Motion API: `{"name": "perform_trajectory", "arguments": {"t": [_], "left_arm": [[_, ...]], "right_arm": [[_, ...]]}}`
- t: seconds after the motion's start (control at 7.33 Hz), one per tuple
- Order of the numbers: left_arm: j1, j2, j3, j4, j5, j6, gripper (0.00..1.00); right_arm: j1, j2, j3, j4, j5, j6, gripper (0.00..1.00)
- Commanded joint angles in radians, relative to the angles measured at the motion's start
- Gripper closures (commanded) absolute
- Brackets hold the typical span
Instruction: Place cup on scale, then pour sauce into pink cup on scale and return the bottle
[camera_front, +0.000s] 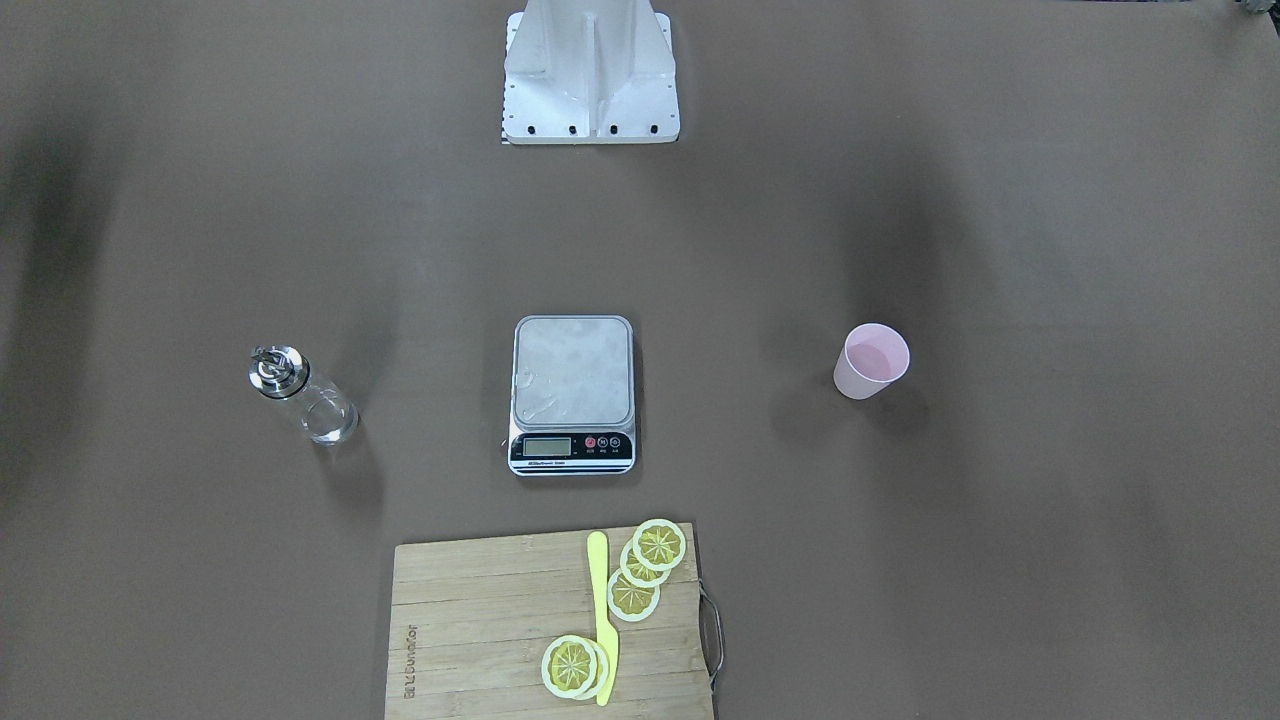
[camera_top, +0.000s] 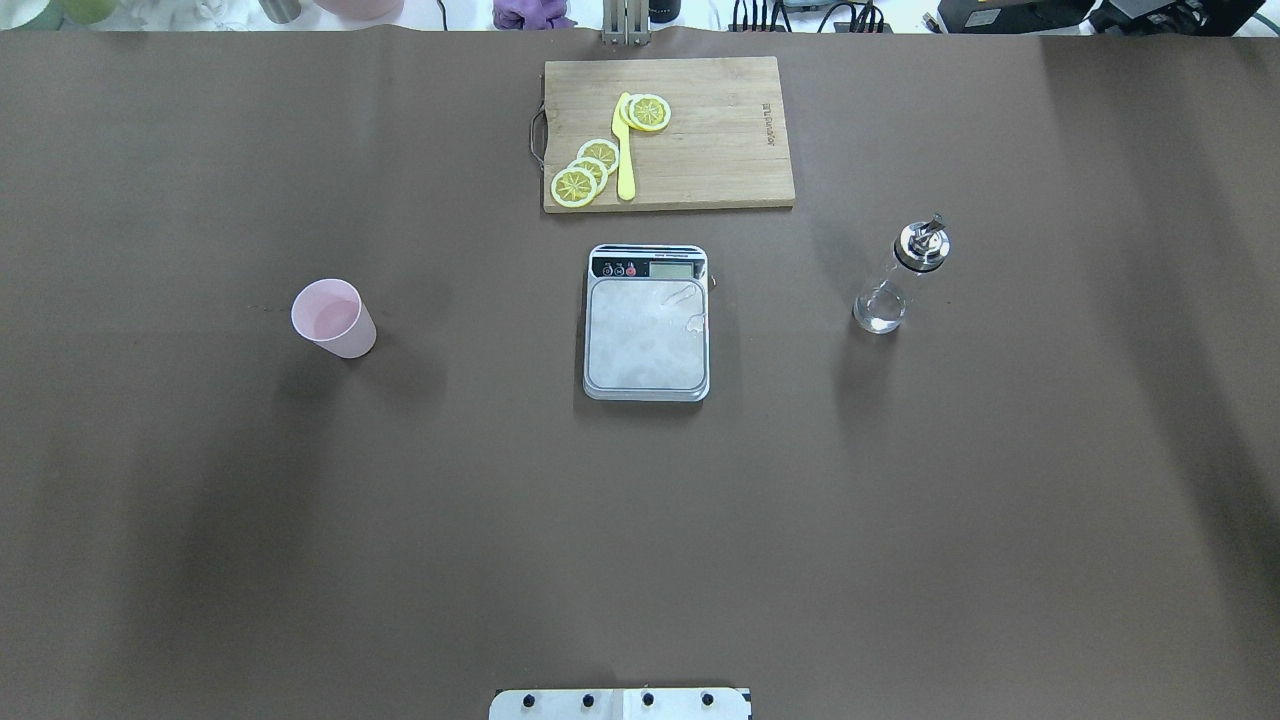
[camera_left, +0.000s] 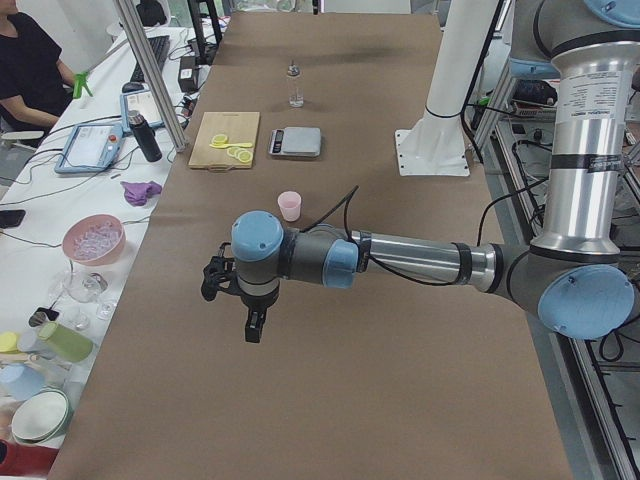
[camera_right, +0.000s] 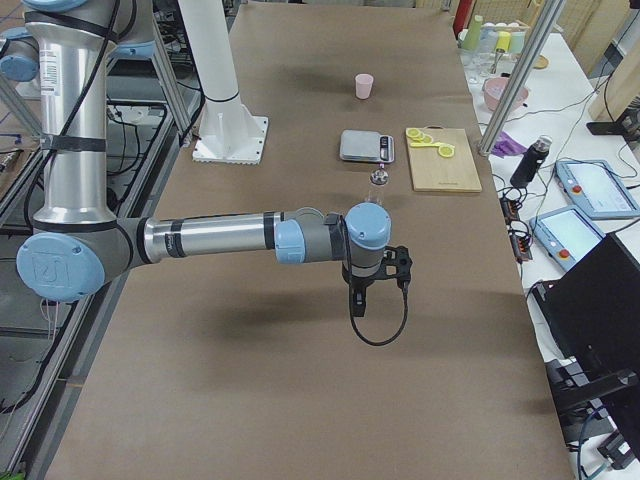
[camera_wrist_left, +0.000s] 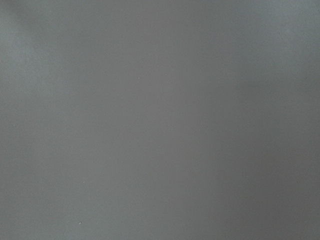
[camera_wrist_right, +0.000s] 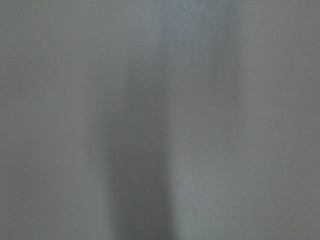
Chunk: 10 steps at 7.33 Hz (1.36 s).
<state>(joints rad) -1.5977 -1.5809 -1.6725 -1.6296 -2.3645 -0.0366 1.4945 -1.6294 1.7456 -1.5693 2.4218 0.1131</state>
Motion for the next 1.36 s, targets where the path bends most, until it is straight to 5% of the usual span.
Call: {"name": "perform_trajectory", "arguments": {"t": [0.0, 0.27, 0.68, 0.95, 1.23], "left_arm": [[0.004, -0.004, -0.030, 0.004, -0.035, -0.075, 0.01], [0.068, -0.004, -0.128, 0.017, -0.032, -0.225, 0.01], [0.353, -0.111, -0.274, 0.056, -0.004, -0.718, 0.01], [0.554, -0.183, -0.254, 0.021, 0.150, -0.894, 0.02], [0.628, -0.214, -0.114, -0.242, 0.168, -1.068, 0.02]], "right_arm": [[0.000, 0.002, 0.000, 0.000, -0.001, -0.001, 0.00], [-0.014, 0.002, 0.000, 0.000, -0.001, 0.000, 0.00], [-0.025, 0.000, 0.000, 0.000, 0.002, 0.000, 0.00], [-0.026, 0.000, 0.002, 0.000, 0.002, 0.000, 0.00], [-0.028, 0.002, 0.003, 0.000, 0.003, 0.000, 0.00]]}}
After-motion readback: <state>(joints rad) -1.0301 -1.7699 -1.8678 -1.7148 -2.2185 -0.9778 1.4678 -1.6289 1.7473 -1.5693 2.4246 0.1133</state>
